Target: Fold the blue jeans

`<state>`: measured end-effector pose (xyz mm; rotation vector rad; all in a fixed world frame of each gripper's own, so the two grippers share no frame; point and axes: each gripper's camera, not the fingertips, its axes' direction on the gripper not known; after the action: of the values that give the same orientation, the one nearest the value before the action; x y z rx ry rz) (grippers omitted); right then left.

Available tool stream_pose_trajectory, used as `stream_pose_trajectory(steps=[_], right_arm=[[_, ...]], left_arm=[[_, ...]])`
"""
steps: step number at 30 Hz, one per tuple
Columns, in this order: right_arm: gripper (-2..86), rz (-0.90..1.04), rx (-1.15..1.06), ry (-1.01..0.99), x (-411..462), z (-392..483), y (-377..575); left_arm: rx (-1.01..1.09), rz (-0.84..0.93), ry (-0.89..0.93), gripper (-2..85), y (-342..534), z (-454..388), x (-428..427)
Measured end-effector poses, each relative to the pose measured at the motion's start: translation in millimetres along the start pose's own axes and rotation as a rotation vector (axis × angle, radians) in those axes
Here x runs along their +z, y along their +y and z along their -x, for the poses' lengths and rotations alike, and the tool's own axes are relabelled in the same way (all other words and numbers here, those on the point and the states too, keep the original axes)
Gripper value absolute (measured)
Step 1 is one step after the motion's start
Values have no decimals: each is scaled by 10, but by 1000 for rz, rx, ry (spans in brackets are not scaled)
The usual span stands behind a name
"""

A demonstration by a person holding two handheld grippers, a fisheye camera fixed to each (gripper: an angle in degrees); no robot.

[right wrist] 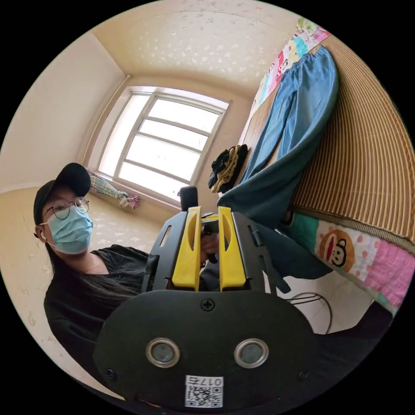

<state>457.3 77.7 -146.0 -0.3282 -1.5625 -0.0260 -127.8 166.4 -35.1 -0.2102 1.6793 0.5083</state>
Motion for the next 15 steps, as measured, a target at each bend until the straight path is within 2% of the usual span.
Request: stream_pose_trajectory(steps=[3,6,9,14,15], right_arm=[[98,93,12,125,57,-137,178],[103,221,-6,143,377,-239,324],[96,251,-20,235,566,-296,449],[33,294,-34,133,593,-257,587],[26,303,-48,117,558,-164,637]], left_arm=[[-57,-39,65,-1,26,58,-198],[-78,-68,124,-1,-10,23,-298],[-68,-63,120,3,-96,-89,-356],[-105,-87,128,42,-168,-160,-599],[-121,-84,149,90,-152,-163,-703]])
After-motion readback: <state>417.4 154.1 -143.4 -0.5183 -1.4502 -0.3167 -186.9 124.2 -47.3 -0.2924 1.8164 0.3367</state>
